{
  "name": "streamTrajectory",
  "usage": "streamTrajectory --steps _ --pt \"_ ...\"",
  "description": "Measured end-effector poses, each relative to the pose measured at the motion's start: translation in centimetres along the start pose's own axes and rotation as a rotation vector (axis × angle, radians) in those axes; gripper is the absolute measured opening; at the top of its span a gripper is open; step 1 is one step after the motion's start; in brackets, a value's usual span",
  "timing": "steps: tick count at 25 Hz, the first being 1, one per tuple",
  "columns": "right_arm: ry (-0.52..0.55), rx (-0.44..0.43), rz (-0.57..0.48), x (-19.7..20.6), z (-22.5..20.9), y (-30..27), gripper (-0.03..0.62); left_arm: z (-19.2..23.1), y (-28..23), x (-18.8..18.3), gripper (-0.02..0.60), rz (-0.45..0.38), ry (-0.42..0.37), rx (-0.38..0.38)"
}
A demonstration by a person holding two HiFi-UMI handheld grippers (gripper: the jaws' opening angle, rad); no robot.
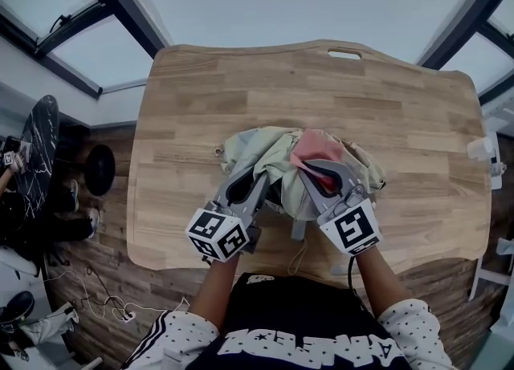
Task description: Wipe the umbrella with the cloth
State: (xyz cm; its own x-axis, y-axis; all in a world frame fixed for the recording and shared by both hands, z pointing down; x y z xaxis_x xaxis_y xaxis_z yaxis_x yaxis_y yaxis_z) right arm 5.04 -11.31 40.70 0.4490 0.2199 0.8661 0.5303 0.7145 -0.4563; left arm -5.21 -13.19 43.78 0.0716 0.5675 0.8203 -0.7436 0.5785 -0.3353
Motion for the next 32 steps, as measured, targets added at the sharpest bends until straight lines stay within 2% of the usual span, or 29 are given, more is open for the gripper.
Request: streamTrajectory --steps 7,15,25,32 --pt "-0.004 -0.077 0.019 0.6 2.9 -0.4 0.026 0.7 0.8 0.4 0.057 -0.002 0.02 -0.014" --pt "0.013 -0.162 0.047 1.2 6.3 -0.4 0.026 0.7 1.1 0.2 0.04 -0.008 0.001 -0.016" --pt "0.042 -0.334 0.068 2.2 11.6 0.3 0.026 0.9 1.5 0.3 0.011 -0.01 -0.008 -0.043" --pt "0.033 -0.399 0.042 2.0 13.2 1.3 0.026 0.9 1.4 0.2 0.002 -0.013 -0.02 -0.045"
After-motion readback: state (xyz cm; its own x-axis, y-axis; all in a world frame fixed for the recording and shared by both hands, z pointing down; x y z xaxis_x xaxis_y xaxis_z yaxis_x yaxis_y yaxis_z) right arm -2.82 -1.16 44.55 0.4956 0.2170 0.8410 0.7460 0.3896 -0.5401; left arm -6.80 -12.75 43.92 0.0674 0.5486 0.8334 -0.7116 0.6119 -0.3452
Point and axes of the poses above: the fingertips, and each gripper's own axes: y backward along the fingers, z to its left, x out of its underside, the point moved 2 cm from there along y, backward along the fingers, and after that the axes turned 8 degrees about z, right-handed, at the moved point
